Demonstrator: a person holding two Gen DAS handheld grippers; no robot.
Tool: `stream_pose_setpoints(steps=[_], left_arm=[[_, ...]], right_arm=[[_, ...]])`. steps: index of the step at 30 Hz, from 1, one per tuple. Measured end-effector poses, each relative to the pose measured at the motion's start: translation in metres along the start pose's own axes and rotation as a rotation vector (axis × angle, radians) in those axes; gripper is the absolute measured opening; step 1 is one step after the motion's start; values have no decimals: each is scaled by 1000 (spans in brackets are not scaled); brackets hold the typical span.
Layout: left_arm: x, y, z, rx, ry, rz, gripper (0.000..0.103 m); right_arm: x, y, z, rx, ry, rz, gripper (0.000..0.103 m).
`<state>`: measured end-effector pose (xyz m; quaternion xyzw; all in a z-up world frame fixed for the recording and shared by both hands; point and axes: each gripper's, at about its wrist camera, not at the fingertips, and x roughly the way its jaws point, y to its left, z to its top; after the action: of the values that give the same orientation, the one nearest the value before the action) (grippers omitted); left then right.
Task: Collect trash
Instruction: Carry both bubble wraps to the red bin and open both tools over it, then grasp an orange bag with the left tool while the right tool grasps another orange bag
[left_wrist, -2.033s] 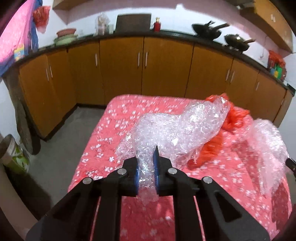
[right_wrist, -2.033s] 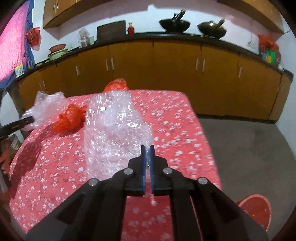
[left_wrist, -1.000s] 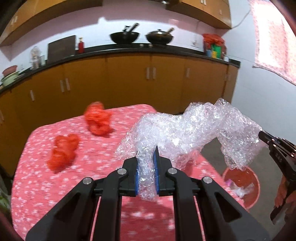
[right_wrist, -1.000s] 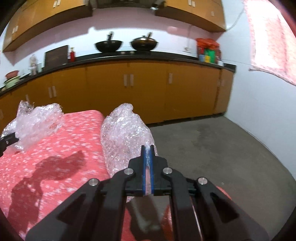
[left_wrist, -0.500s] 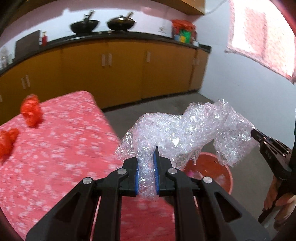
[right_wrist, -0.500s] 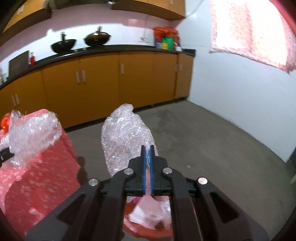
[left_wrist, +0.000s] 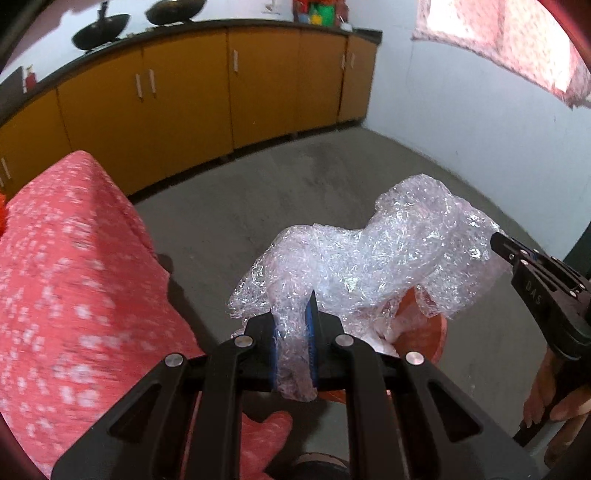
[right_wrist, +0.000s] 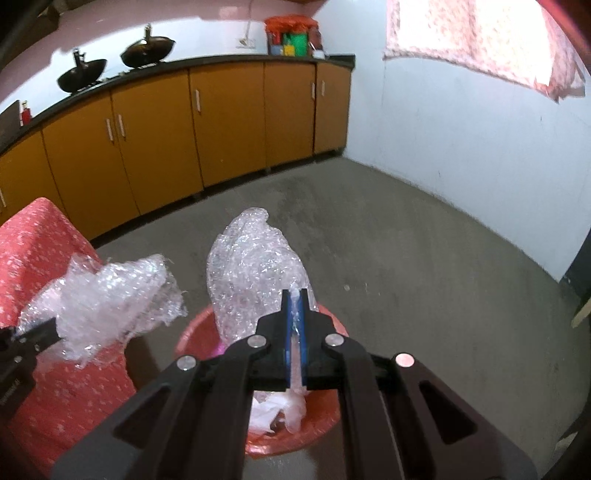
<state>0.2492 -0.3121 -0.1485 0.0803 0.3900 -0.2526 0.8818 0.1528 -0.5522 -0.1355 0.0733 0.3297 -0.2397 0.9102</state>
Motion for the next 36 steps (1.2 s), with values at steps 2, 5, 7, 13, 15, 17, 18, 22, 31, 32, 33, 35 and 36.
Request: stream_pose_setpoints(steps=[2, 5, 7, 13, 15, 17, 18, 22, 31, 32, 33, 35, 36], left_arm=[[11, -9, -1, 15, 19, -4, 12], [29, -23, -4, 36, 49, -11, 12], [40, -28, -4, 50, 64, -20, 12], [66, -41, -2, 74, 95, -41, 12], [70, -43, -2, 82, 97, -45, 13], [74, -47, 0, 91, 93, -47, 14], [74, -48, -1, 91, 91, -48, 17], [70, -47, 3, 79, 54, -52, 28], [60, -37, 13, 8, 20, -46, 30], [57, -33, 15, -4, 13, -42, 30], [54, -29, 17, -13, 7, -39, 30], [44, -19, 21, -39, -7, -37, 30], [39, -15, 23, -53, -13, -39, 30]], right_arm=[[10, -8, -5, 22, 24, -5, 5], [21, -17, -11, 39, 47, -13, 5], [29, -21, -14, 38, 60, -18, 5], [48, -28, -17, 50, 88, -23, 5], [55, -31, -18, 61, 99, -15, 5], [61, -30, -18, 65, 108, 1, 6], [67, -29, -13, 64, 112, 9, 6], [69, -23, -12, 43, 100, 26, 10], [56, -18, -10, 29, 69, 40, 10], [53, -18, -9, 26, 62, 40, 10], [51, -18, -8, 25, 54, 39, 11], [45, -18, -5, 27, 42, 38, 12], [42, -18, -3, 27, 34, 35, 12]])
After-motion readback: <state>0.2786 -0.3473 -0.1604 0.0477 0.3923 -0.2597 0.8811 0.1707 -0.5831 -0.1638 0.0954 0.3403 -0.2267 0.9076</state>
